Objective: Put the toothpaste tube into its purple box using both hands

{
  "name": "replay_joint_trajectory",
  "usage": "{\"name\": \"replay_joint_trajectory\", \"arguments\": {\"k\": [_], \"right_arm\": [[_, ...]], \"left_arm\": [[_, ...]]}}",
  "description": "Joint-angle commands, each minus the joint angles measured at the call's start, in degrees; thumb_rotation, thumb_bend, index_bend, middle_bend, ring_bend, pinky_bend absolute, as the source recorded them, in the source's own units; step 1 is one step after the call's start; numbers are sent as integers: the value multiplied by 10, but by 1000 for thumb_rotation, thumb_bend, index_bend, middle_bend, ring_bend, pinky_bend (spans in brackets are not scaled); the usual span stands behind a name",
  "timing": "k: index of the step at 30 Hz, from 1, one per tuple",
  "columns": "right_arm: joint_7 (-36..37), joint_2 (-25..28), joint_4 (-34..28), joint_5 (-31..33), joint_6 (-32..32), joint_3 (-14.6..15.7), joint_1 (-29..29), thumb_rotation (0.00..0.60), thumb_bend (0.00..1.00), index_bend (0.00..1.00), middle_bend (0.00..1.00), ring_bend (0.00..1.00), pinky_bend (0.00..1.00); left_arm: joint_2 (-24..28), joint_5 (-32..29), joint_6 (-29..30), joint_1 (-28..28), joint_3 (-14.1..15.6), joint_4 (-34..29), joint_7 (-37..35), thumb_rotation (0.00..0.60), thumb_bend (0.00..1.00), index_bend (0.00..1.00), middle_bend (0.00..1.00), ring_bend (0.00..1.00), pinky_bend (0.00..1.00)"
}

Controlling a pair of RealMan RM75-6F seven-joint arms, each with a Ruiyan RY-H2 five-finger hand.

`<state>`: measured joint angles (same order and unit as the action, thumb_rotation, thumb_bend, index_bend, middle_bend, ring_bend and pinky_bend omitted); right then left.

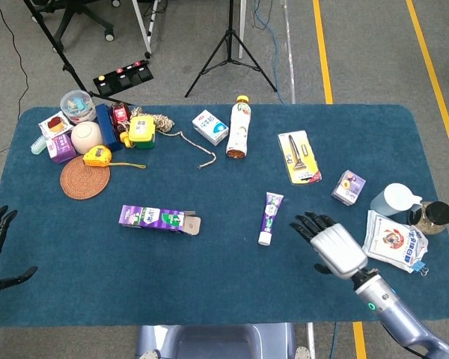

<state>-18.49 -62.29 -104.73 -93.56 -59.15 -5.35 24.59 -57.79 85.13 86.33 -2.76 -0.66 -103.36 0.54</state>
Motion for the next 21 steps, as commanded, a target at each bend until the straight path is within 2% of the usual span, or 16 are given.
{"name": "replay_joint_trajectory", "arguments": {"k": [1,6,7,9,12,16,18,21], "right_arm": [[-27,-25,-14,34,57,-22,42,600,0,147,140,138,234],[-67,-50,-25,112,121,-52,92,600,10,147,146,141,230],[-83,-61,-23,142,138,-60,107,600,31,148,150,144,229],[-106,-76,-19,179,149,-68,124,600,155,156,164,154,228],[-169,-115,-1,239,141,-74,149,600,274,175,178,160,228],[-267,-172,27,322,111,-72,183,600,297,190,197,172,228],[-302,-203,53,405,110,-76,209,600,297,196,219,186,228],[-327,-220,61,470,95,-76,229,600,306,216,252,215,235]], "left_arm": [[-1,-4,-5,-2,-1,1,2,600,34,0,0,0,208],[-4,-8,-14,-6,-2,2,8,600,34,0,0,0,208],[-5,-10,-16,-7,-2,2,10,600,35,0,0,0,208],[-6,-12,-20,-8,-3,2,12,600,38,0,0,0,209],[-7,-17,-24,-10,-4,2,16,600,44,0,0,0,209],[-8,-23,-26,-10,-6,1,19,600,45,0,0,0,210],[-9,-30,-30,-12,-8,2,20,600,46,0,0,0,210],[-10,-34,-34,-13,-9,2,23,600,47,0,0,0,209]]}}
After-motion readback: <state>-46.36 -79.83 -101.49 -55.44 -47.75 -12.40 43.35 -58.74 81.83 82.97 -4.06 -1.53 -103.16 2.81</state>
